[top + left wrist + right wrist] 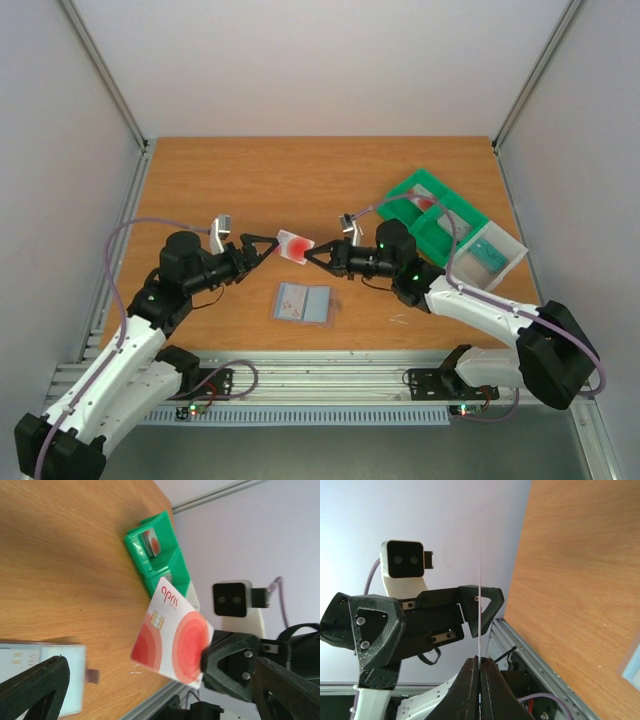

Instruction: Take the credit cards out of the card holder

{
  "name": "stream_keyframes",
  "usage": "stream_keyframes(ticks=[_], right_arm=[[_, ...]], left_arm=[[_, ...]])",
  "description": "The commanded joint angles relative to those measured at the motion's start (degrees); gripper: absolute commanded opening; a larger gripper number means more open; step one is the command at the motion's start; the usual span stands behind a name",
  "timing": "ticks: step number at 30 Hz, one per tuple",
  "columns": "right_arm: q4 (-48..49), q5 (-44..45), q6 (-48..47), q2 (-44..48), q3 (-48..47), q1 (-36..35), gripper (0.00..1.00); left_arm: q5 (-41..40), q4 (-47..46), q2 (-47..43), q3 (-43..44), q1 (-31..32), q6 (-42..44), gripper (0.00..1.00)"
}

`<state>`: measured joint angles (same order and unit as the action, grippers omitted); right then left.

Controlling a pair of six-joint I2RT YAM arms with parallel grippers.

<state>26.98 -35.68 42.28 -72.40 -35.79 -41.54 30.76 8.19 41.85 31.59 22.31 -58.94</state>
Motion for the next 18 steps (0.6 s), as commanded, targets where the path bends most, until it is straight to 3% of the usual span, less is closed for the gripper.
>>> stream_keyframes(ticks=[1,9,18], right_arm=[[-15.21,2.31,-8.39,3.56,-5.47,2.03,0.01],[-40.77,6.11,-21.67,2.07,-16.44,11.47,0.01],[-53.86,9.81,-27.72,-3.64,-25.38,27.73,0.01]], left_arm=[[-3.88,10.88,-1.63,4.53,0.11,8.85,0.99],[-5.35,22.04,1.46,9.27,0.13,20.26,0.99],[-5.20,27.42,4.03,11.81,0.11,27.60,0.99]])
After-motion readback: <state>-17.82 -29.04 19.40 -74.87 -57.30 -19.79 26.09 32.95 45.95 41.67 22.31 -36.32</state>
